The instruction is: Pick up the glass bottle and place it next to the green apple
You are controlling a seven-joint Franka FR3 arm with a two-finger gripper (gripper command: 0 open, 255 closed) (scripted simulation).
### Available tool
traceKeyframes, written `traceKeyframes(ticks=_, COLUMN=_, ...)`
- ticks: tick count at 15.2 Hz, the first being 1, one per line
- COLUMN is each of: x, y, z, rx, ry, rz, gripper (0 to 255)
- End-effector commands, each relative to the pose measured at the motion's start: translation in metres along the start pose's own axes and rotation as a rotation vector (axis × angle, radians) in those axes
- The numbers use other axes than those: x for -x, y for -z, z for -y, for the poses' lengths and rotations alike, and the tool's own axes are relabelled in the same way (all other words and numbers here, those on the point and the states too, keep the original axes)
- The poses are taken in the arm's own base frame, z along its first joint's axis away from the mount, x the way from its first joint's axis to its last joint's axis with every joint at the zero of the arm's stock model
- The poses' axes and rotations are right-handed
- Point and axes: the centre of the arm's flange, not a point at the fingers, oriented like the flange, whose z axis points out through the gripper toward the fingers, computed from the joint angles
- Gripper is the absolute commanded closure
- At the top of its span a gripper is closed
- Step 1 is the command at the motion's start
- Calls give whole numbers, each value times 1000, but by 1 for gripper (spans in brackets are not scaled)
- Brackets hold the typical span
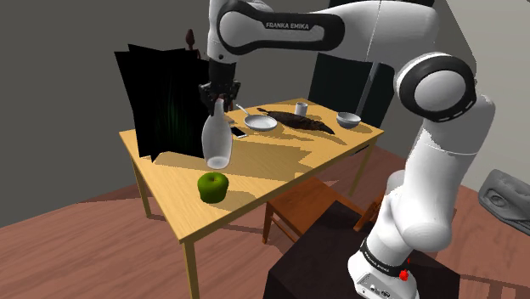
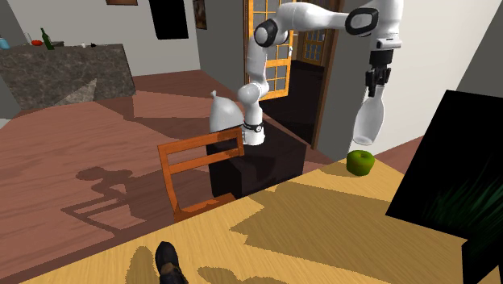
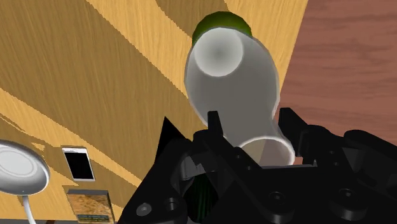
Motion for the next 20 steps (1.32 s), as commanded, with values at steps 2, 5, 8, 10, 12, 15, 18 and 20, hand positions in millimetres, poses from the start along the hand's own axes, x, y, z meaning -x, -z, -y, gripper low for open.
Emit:
traceKeyframes(ticks=2, x=-4, y=-1, z=39, rx=-1, ry=-1, rz=0, gripper=255)
traceKeyframes(ticks=5, x=-8, y=-1, z=79, rx=-1, ry=-1, rz=0, gripper=255)
traceKeyframes(ticks=8, x=-11, y=-1, z=118, rx=-1, ry=-1, rz=0, gripper=255)
traceKeyframes(ticks=10, x=-13, y=-1, z=142, rx=-1, ry=-1, rz=0, gripper=255)
traceKeyframes(ticks=12, x=-11, y=-12, z=142, rx=-1, ry=-1, rz=0, gripper=255)
traceKeyframes(ticks=15, x=-9, y=-27, z=142, rx=-1, ry=-1, rz=0, gripper=255)
traceKeyframes(ticks=18, x=-7, y=-43, z=142, rx=-1, ry=-1, rz=0, gripper=255)
traceKeyframes(ticks=20, x=-5, y=-53, z=142, rx=-1, ry=-1, rz=0, gripper=255)
